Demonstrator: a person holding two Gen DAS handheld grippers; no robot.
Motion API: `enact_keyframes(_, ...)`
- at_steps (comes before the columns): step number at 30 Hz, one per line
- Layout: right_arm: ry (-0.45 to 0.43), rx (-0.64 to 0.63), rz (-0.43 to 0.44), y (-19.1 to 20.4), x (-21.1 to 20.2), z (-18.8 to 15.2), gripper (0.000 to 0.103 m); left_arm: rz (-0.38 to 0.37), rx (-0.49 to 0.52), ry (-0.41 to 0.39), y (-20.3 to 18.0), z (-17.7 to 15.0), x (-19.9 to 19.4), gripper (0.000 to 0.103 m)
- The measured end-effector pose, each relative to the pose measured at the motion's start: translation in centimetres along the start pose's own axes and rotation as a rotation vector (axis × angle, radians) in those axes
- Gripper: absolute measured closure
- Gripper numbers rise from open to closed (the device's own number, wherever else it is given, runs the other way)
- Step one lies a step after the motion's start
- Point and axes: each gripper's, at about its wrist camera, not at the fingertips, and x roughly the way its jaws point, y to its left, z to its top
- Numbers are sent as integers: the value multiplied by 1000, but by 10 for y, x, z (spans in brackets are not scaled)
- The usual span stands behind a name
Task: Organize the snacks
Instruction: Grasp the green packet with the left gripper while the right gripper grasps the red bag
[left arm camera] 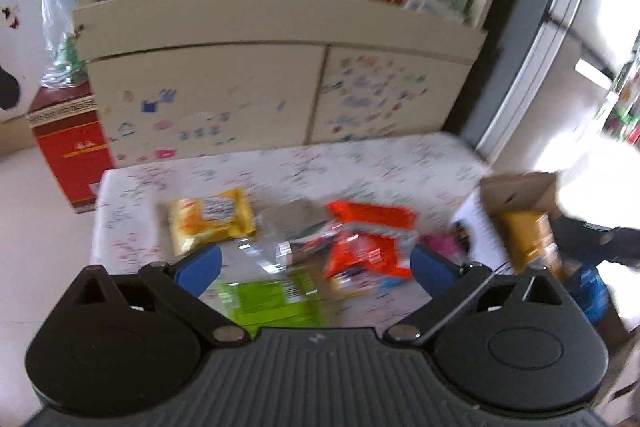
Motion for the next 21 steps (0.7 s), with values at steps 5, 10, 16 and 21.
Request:
enact_keyframes(5, 39, -49, 53, 12, 16, 4, 23, 37, 50, 50, 12, -9, 19, 3)
enact_keyframes(10, 81, -62, 92, 21, 42, 10, 23, 16, 71, 103, 15, -19, 40, 3)
enact_keyframes(16, 107, -124, 68, 33, 73, 14, 23, 17, 107, 103, 7, -20, 61, 3)
enact_keyframes(21, 132, -181, 40, 39, 100, 16, 23, 24, 79, 141, 8, -21, 81, 3)
